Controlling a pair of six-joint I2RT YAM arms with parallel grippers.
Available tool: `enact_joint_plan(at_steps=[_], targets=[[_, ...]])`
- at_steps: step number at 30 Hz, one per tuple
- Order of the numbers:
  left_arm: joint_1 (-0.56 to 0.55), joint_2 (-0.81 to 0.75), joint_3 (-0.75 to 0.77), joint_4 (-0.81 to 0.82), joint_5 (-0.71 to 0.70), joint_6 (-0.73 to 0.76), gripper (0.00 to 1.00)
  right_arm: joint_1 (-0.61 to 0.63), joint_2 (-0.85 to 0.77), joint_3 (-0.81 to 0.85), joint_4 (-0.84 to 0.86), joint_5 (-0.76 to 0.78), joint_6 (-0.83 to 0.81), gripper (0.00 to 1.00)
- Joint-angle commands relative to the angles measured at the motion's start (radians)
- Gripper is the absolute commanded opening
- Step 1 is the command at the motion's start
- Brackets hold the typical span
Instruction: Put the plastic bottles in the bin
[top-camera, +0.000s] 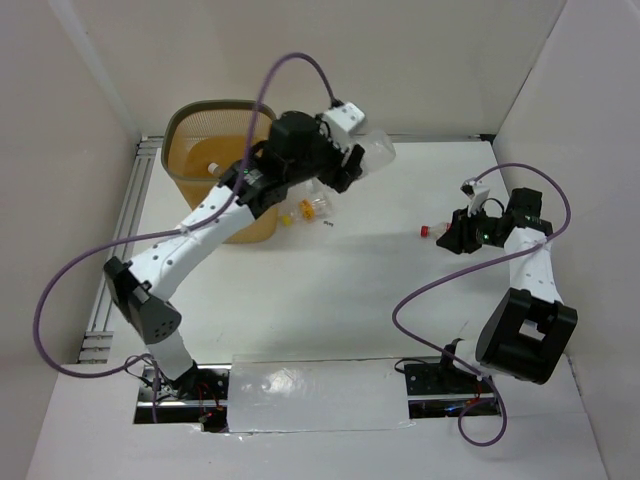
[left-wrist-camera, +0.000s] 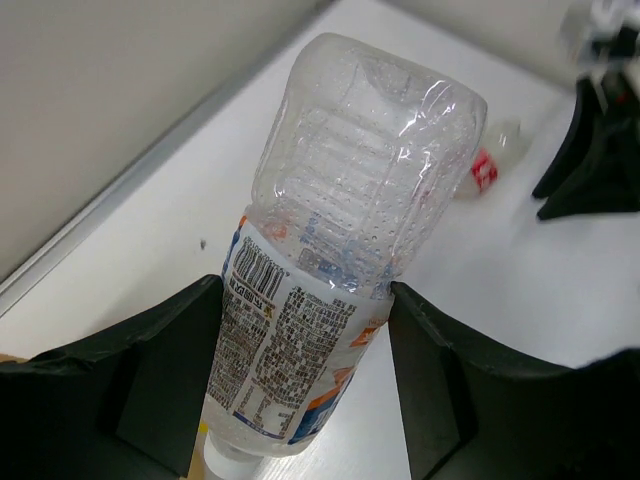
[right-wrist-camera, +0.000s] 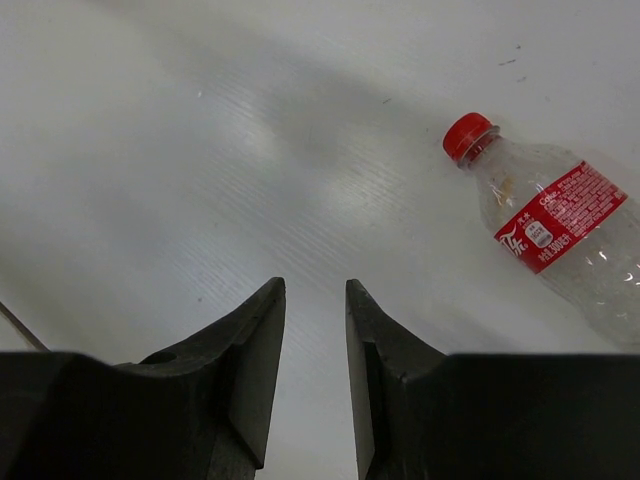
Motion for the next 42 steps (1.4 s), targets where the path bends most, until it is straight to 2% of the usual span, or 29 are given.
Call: enact_joint_plan(at_steps=[1, 5, 9, 13, 16, 17, 18, 21, 22, 24, 25, 29, 33, 35, 37, 39, 40, 42], targets=[[0.099, -0.113, 0.007, 0.145, 0.059, -0.140, 0.00, -0.005, -0.030, 0.043, 0.050, -0.021, -0.007, 0.38], [0.239, -0.226, -0.091, 0.338, 0.143, -0.280, 0.00, -0.005, -0.010, 0.032, 0.070, -0.021, -0.007, 0.41], [0.357, -0.267, -0.138, 0.401, 0.139, -0.341, 0.00, -0.005, 0.030, 0.050, 0.070, -0.010, -0.027, 0.48], [0.467, -0.287, -0.206, 0.411, 0.104, -0.355, 0.00, -0.005, 0.056, 0.060, 0.079, -0.001, -0.048, 0.65], [0.529, -0.313, -0.298, 0.411, 0.052, -0.367, 0.01, -0.005, 0.078, 0.069, 0.102, 0.039, -0.048, 0.92], [0.558, -0.323, -0.325, 0.411, 0.051, -0.380, 0.06, -0.005, 0.088, 0.069, 0.102, 0.058, -0.057, 1.00], [0.569, -0.324, -0.356, 0.420, 0.041, -0.380, 0.24, -0.005, 0.104, 0.069, 0.115, 0.068, -0.067, 1.00], [0.615, -0.351, -0.462, 0.429, -0.001, -0.415, 0.65, 0.018, 0.159, 0.115, 0.124, 0.117, -0.129, 1.00], [0.615, -0.363, -0.480, 0.429, -0.001, -0.415, 0.84, 0.027, 0.176, 0.131, 0.115, 0.132, -0.161, 1.00], [0.641, -0.363, -0.491, 0.429, -0.025, -0.427, 0.97, 0.028, 0.228, 0.187, 0.101, 0.160, -0.208, 1.00], [0.641, -0.374, -0.491, 0.429, -0.036, -0.427, 1.00, 0.028, 0.243, 0.204, 0.101, 0.170, -0.228, 1.00], [0.641, -0.396, -0.439, 0.408, -0.021, -0.409, 1.00, 0.028, 0.317, 0.286, 0.061, 0.207, -0.374, 1.00], [0.581, -0.419, -0.375, 0.372, 0.077, -0.361, 1.00, 0.038, 0.383, 0.349, 0.001, 0.241, -0.539, 1.00], [0.511, -0.429, -0.366, 0.349, 0.196, -0.351, 1.00, 0.047, 0.435, 0.389, -0.032, 0.278, -0.606, 1.00], [0.393, -0.439, -0.366, 0.302, 0.260, -0.320, 1.00, 0.057, 0.484, 0.426, -0.054, 0.287, -0.631, 1.00], [0.289, -0.451, -0.402, 0.265, 0.234, -0.263, 1.00, 0.067, 0.510, 0.437, -0.071, 0.287, -0.643, 1.00], [0.188, -0.460, -0.419, 0.247, 0.217, -0.248, 1.00, 0.067, 0.532, 0.451, -0.086, 0.301, -0.659, 1.00], [0.097, -0.472, -0.492, 0.210, 0.153, -0.222, 1.00, 0.092, 0.541, 0.451, -0.086, 0.319, -0.688, 1.00]])
